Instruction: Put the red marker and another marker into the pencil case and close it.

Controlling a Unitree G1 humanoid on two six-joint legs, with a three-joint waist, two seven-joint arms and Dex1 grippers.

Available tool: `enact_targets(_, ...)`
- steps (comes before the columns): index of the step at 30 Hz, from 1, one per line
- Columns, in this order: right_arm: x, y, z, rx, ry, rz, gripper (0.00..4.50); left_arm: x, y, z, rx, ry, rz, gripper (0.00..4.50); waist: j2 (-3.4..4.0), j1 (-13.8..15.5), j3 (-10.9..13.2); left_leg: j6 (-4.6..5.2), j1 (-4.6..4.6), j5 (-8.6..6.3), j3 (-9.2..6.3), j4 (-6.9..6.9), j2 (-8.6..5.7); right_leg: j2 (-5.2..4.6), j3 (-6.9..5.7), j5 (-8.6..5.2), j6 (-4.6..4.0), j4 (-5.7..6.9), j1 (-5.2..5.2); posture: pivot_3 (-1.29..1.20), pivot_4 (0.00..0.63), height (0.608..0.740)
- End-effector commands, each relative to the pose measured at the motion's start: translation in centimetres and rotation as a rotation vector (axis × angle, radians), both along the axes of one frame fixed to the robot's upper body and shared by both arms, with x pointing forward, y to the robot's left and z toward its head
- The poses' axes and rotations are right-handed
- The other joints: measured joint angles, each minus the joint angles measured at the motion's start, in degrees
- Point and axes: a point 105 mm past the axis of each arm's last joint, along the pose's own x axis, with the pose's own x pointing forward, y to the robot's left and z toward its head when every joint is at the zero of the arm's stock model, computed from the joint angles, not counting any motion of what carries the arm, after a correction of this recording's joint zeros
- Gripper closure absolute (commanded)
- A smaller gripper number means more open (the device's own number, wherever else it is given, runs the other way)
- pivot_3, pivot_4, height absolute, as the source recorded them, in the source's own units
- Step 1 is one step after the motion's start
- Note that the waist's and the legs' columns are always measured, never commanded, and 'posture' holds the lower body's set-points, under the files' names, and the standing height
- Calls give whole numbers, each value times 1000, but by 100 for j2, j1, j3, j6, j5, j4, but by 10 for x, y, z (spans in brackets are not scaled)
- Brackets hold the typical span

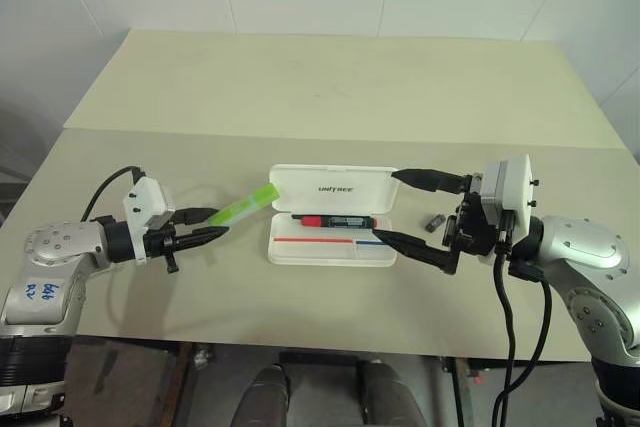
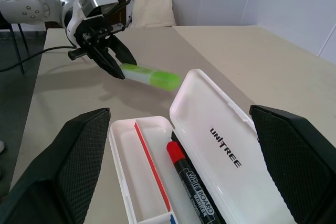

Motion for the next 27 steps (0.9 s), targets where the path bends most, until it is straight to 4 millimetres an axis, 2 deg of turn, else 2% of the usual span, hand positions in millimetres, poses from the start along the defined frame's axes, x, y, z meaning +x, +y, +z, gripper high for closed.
enact_targets(1, -7, 2, 5, 5, -21, 16, 0, -19, -11, 12, 14, 21, -114, 3404, 0, -7, 0, 0, 0, 0, 1, -1, 0, 0, 0, 0, 0, -2, 0, 0, 150, 740)
enact_targets(5, -7, 0, 4, 2, -19, 13, 0, -32, -19, 9, 62, 76, -199, 3404, 0, -6, 0, 0, 0, 0, 3, -1, 0, 0, 1, -1, -1, -3, 1, 0, 150, 740)
enact_targets(13, -9, 3, 3, 11, -17, 8, 0, -21, -39, -2, 118, 90, -297, 3404, 0, 23, 0, 0, 0, 0, 4, -1, -1, 1, 0, -1, -2, -5, 1, 0, 150, 740)
enact_targets(22, -15, -2, 1, -4, -22, -4, 0, 8, -60, -3, 237, 66, -440, 3404, -2, 47, 1, 0, -5, 0, 5, -1, -2, 3, 0, 0, -1, -12, 1, 0, 150, 740)
enact_targets(27, -29, -15, -15, -132, 13, 28, 0, 21, -75, -3, 272, 44, -497, 3404, -2, 54, 2, 1, -10, -1, 6, 0, -4, 3, 0, 0, 2, -16, 1, 0, 150, 740)
